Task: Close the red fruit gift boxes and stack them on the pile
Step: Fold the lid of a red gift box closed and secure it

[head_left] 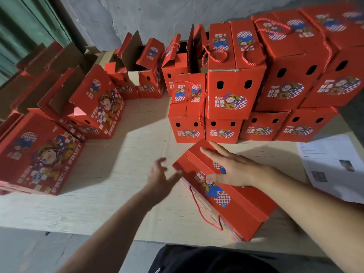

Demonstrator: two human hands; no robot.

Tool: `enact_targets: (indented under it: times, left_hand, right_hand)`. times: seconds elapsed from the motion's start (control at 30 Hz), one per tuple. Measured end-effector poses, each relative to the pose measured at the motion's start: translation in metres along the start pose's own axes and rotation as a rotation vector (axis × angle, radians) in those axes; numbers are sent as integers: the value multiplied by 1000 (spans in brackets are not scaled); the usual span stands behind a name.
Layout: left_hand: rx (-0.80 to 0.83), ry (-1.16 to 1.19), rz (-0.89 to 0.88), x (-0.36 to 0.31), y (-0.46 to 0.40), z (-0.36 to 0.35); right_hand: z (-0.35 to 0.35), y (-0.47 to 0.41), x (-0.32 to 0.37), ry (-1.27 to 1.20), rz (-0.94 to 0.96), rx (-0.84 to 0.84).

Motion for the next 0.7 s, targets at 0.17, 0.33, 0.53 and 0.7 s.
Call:
enact_targets:
  times: [0.17, 0.33, 0.53, 0.7]
  left_hand:
    - [73, -72, -135, -40, -30, 0]
    - [44, -39, -130, -23, -32, -23]
    - [-30, 64, -66, 28, 9, -28]
    - [-141, 21, -37, 29, 23, -19]
  right_hand:
    - [-3, 18, 15, 240, -266, -472]
    - [26, 22, 4, 51, -103, -648]
    - [-31, -3, 30, 376, -44, -117]
    - [-6, 3, 31, 152, 24, -342]
Point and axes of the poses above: each hand's wrist, its own y-axis away from the middle knuckle, its own z-axis out of the back of the hand, x = y × z, the point moved 10 cm from there along -y, towards the middle knuckle, and after that the axes turned 6 degrees about z, right-handed, at the moved point
